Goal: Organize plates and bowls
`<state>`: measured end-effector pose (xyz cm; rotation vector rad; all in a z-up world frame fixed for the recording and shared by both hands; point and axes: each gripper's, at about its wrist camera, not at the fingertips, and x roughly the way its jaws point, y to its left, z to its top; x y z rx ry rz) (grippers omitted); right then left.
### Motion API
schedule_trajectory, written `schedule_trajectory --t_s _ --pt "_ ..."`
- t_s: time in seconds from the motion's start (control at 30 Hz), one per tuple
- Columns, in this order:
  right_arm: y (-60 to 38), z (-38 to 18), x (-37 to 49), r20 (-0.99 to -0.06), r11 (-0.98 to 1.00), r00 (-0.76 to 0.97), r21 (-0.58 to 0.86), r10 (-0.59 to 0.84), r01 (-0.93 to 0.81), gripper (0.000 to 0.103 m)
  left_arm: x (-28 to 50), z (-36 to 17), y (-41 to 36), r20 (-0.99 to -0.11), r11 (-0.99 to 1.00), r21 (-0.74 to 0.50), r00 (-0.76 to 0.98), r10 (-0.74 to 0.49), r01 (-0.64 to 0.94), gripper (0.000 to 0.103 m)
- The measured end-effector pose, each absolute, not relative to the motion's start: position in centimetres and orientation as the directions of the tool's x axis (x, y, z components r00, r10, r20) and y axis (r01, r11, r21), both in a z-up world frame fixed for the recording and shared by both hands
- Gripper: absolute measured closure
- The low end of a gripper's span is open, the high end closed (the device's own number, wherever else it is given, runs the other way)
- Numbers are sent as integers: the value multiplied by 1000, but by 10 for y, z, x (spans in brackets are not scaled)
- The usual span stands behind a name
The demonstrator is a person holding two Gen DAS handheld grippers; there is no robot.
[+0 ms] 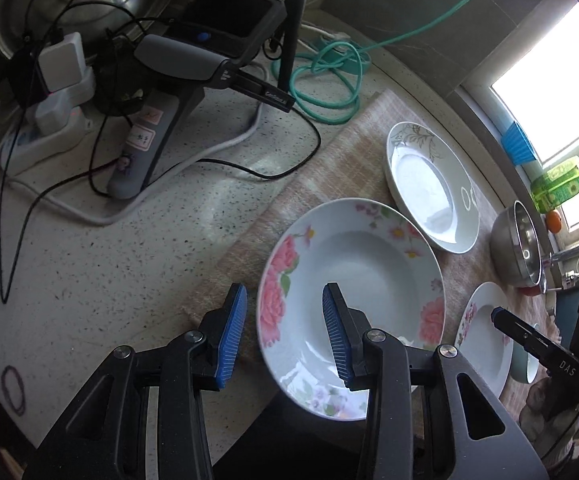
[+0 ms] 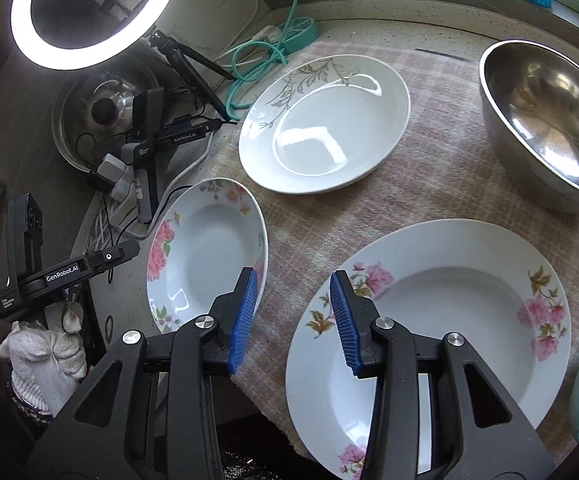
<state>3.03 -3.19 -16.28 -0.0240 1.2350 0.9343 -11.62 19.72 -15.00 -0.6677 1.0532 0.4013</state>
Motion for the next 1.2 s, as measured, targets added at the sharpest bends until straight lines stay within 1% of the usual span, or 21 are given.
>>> schedule_trajectory --t_s 0.1,0.23,0.37,0.43,0.47,0.5,0.57,0.7,0.9,1.2 --pt "-18 -169 29 -811 633 -1 457 585 -625 67 -122 -156 202 -896 722 -321 444 -21 -613 65" --pt "-2 -177 29 -821 625 -25 452 570 -637 74 -126 -165 205 -899 707 -340 435 -51 -620 66" --pt "10 -186 31 -834 628 -38 444 551 -640 77 -126 -172 206 -898 698 -357 435 -72 -621 66" --pt "14 -190 32 -835 625 -52 450 548 -637 82 -124 -173 206 -897 702 -361 435 -80 -614 69" --pt "16 -192 33 -835 624 -60 455 547 -636 83 -123 -175 206 -897 705 -363 433 -86 -610 74" --pt "18 -194 33 -835 622 -65 456 546 -636 83 -121 -176 205 -898 708 -362 430 -91 -606 76" --pt "22 -196 32 -838 622 -68 454 541 -639 85 -119 -179 204 -899 713 -362 427 -98 -600 78" --pt "27 -201 32 -838 619 -86 463 539 -634 91 -118 -181 204 -899 720 -368 424 -113 -589 85" --pt "27 -202 32 -837 629 -80 465 541 -623 93 -116 -181 202 -902 733 -357 416 -111 -579 87" --pt "23 -200 28 -839 641 -57 456 542 -618 93 -115 -178 199 -902 747 -348 419 -103 -567 87"
